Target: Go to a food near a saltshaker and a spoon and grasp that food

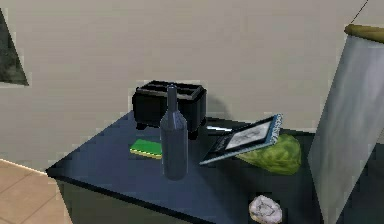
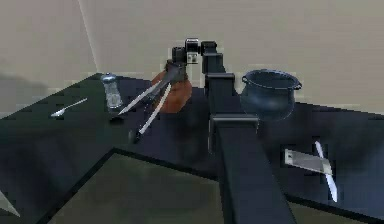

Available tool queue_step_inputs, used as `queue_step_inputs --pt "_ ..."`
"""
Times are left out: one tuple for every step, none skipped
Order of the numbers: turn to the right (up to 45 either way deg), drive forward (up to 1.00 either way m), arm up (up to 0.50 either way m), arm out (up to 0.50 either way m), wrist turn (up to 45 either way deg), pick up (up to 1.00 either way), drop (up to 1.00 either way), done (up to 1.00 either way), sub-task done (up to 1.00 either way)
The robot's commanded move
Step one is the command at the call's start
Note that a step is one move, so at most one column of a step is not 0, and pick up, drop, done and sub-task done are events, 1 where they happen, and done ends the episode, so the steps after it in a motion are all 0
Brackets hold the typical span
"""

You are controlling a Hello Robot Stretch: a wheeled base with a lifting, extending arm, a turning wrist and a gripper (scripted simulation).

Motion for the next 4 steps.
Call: queue_step_inputs --pt "0.0 0.0 0.0 0.0 45.0 0.0 0.0 0.0 0.0" --pt "0.0 0.0 0.0 0.0 45.0 0.0 0.0 0.0 0.0" --pt "0.0 0.0 0.0 0.0 39.0 0.0 0.0 0.0 0.0" --pt "0.0 0.0 0.0 0.0 0.0 1.0 0.0 0.0 0.0"
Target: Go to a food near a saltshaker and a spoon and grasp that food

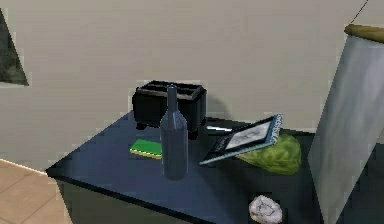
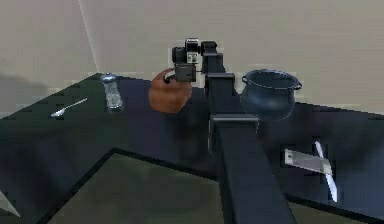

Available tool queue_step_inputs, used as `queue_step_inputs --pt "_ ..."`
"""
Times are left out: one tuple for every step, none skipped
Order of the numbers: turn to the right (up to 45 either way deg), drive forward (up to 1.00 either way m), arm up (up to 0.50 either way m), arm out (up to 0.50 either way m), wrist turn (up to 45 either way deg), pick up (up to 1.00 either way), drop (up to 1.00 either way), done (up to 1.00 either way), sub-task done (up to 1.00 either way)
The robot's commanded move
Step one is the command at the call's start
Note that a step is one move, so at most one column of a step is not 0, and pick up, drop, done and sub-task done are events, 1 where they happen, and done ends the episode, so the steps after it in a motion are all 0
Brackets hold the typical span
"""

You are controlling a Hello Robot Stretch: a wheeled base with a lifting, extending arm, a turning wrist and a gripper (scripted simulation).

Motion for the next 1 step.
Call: queue_step_inputs --pt "0.0 0.0 0.0 0.0 0.0 0.0 0.0 1.0 0.0"
